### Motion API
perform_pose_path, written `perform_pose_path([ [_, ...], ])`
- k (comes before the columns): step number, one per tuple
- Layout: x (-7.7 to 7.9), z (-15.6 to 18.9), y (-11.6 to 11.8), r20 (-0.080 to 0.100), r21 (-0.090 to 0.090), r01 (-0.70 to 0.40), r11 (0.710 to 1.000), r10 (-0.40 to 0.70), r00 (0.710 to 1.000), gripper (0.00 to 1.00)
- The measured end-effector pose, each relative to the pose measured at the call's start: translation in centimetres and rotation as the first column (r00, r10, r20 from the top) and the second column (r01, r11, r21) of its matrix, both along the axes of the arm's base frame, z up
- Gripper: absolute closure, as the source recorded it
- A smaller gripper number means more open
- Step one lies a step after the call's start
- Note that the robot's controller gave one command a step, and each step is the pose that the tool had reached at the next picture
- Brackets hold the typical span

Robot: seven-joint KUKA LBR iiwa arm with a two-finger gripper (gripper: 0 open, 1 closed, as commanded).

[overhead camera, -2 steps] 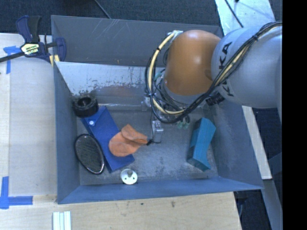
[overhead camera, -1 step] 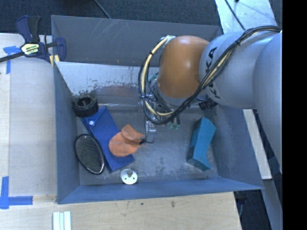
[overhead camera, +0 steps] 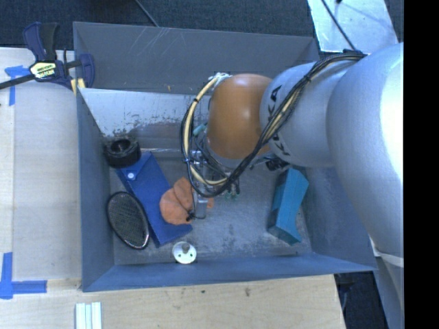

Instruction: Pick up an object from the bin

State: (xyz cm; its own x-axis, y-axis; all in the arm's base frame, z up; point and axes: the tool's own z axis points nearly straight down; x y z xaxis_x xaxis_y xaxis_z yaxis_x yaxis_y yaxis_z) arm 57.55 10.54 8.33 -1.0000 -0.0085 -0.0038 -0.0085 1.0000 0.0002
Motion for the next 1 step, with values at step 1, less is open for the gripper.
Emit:
perform_pose_path([
  [1,-3.29,-1.26,-0.13,-0.001,0.001,0.191,0.982,-0.191,0.982,1.00],
])
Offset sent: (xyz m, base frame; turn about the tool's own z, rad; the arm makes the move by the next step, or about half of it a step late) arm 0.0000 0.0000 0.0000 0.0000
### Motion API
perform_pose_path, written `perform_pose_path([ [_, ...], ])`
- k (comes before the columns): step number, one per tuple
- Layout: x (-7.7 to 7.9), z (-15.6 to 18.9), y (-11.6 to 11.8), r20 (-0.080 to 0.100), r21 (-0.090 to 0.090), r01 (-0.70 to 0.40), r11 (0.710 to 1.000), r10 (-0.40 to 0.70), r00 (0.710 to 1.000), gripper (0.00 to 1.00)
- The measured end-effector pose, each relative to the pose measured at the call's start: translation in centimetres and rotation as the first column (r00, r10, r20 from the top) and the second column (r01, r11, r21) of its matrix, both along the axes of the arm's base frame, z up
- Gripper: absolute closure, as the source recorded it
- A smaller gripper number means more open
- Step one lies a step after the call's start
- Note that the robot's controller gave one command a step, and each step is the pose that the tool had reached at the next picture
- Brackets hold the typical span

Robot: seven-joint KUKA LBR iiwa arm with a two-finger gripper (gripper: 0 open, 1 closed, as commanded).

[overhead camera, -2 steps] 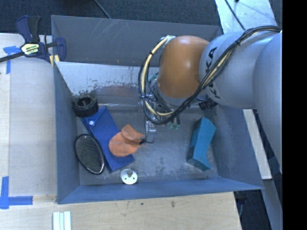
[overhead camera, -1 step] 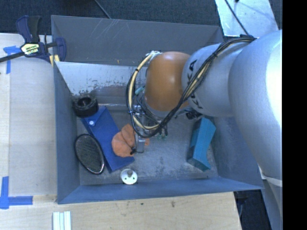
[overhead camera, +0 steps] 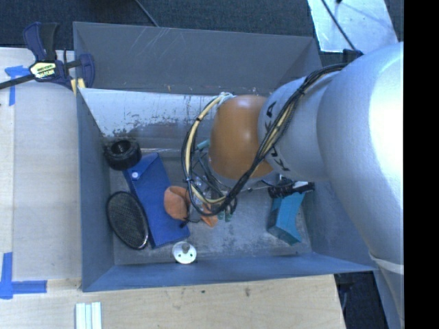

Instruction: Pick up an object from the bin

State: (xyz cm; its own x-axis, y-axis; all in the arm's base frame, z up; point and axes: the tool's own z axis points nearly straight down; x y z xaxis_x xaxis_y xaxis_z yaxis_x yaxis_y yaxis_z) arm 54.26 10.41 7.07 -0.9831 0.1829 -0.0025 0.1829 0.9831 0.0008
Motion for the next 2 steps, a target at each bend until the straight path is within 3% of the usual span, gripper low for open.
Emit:
perform_pose_path([
  [1,0.0,0.0,0.0,0.000,0.000,0.001,1.000,-0.001,1.000,1.00],
  [2,2.7,4.3,1.1,-0.006,-0.001,-0.005,1.000,0.005,1.000,1.00],
])
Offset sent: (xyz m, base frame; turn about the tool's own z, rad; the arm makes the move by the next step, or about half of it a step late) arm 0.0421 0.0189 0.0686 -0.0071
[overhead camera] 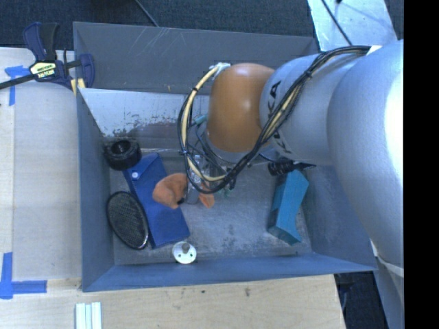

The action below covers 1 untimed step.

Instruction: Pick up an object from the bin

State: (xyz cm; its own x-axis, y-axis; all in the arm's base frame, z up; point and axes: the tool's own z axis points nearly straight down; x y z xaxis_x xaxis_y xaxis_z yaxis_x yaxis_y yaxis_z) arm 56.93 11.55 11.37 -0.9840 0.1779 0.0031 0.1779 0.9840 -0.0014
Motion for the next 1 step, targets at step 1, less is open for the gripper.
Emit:
perform_pose_path([
  [1,1.55,1.78,0.47,0.017,0.003,-0.001,1.000,0.001,1.000,1.00],
])
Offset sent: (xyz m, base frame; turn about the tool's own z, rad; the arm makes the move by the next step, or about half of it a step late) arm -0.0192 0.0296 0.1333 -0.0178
